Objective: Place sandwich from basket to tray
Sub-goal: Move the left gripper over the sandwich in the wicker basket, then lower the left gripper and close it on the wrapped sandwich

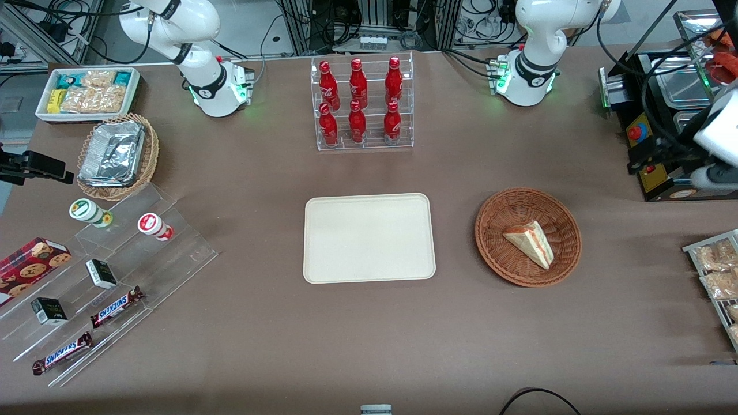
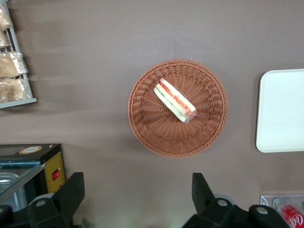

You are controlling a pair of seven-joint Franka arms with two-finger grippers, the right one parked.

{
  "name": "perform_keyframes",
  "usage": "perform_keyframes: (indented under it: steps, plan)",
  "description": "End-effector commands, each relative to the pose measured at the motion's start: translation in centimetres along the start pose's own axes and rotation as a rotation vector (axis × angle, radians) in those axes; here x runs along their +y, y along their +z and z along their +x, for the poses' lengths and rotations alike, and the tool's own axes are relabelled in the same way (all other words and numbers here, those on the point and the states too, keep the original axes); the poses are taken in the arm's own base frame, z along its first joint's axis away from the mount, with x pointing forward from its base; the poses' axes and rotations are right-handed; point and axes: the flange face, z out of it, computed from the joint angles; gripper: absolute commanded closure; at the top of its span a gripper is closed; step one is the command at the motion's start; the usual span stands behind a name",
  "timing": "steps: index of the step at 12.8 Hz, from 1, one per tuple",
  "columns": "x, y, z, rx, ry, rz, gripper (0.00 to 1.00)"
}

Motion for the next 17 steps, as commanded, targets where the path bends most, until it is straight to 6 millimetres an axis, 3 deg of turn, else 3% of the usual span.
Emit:
perform_keyframes:
  steps: [1,4,6,11,13,17]
  plan:
    - [2.7,5.4,1.3,0.034,-0.101,0.010,0.00]
    - [4.8,12.8,1.3,0.103,-0.342,-0.022,0.00]
    - [7.0,16.2,0.9,0.141,-0.470,-0.052,0.00]
    - [7.5,25.5,-1.6,0.208,-0.664,-0.120,0.00]
    - [7.6,28.2,-1.5,0.172,-0.681,-0.113,0.00]
    - [8.2,30.8,-1.7,0.136,-0.667,-0.103,0.00]
